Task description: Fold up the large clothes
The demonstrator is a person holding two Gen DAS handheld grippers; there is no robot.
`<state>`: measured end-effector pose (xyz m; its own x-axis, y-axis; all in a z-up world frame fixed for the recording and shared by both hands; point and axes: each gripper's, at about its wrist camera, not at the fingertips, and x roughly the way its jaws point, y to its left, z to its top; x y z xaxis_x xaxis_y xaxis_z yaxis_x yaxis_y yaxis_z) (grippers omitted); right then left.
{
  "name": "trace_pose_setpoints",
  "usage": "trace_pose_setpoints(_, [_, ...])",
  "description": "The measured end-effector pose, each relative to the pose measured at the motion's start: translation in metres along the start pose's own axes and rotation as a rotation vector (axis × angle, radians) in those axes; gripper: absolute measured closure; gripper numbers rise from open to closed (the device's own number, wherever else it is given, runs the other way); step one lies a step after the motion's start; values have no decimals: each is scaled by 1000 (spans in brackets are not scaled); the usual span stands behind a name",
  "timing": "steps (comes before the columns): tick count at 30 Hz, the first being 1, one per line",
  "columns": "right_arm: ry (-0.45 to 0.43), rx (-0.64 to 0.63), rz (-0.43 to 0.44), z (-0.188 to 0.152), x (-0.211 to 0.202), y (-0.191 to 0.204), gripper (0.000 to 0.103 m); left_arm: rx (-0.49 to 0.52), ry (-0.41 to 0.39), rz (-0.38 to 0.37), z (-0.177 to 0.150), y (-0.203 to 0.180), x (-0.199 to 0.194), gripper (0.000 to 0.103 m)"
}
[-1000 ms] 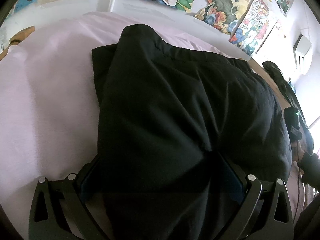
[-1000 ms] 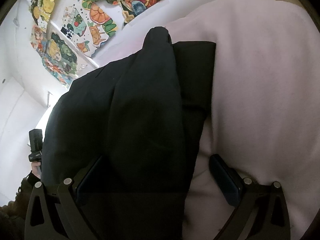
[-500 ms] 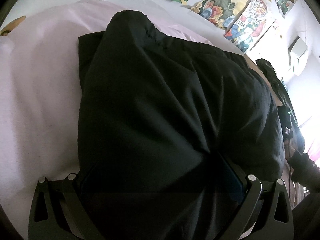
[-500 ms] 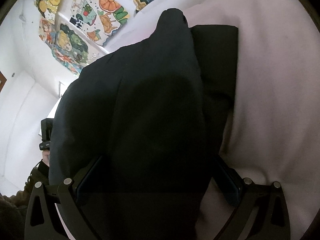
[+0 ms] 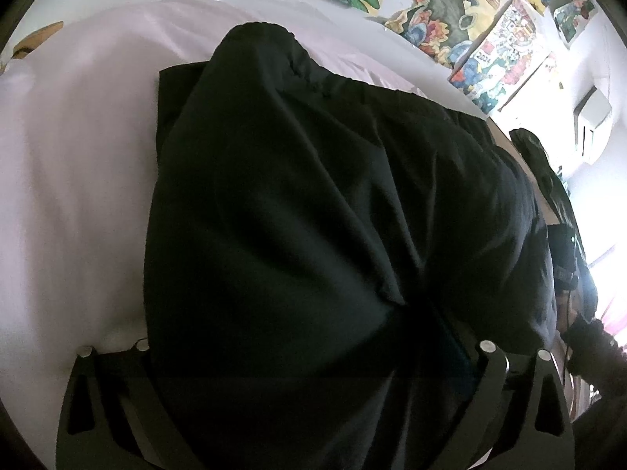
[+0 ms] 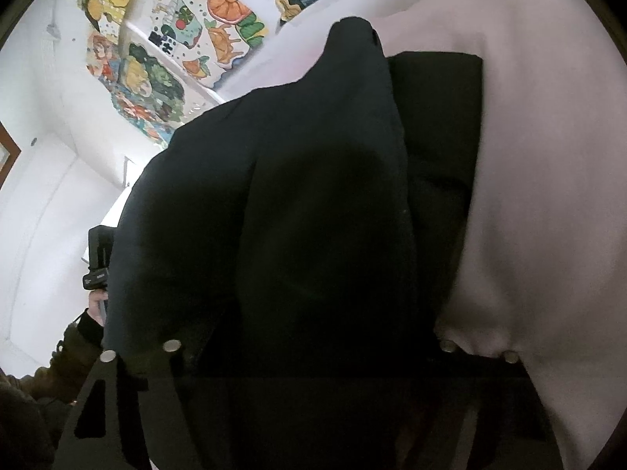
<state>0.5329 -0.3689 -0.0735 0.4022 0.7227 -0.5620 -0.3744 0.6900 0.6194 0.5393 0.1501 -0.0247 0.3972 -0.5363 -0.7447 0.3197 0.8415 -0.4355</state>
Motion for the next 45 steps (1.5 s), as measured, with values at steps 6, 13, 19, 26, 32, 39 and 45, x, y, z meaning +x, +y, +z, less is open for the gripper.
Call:
trace_pose_setpoints(6, [2,33,-10,3,2,0,33,-61,-45,-24,-2,3,-7,28])
trace_pose_setpoints(13, [-21,1,-13,5,-3,12,61,-128,-128,-39,-6,0,-27,71])
trace_pose_setpoints(19, [-50,2,-21,7,-13,30,78,-167,-171,13,-11,-24,-47,84])
trace_pose_setpoints(26, [-88,-51,-48,11,-37,73,81,-67,-166,100,-9,-77,-64,86])
trace_pose_setpoints(32, [-123,-84,-113,-6,-67,120,81,-71,-165,112,-26,-105,-95,86])
trace_pose_setpoints(39, [-86,-84,-168,-44,-102,174,81,-97,-126,111,-60,-130,-146,86])
trace_pose_setpoints(45, [-39,-60,-175,-65,-95,174,81,-72,-93,138,-72,-137,-147,86])
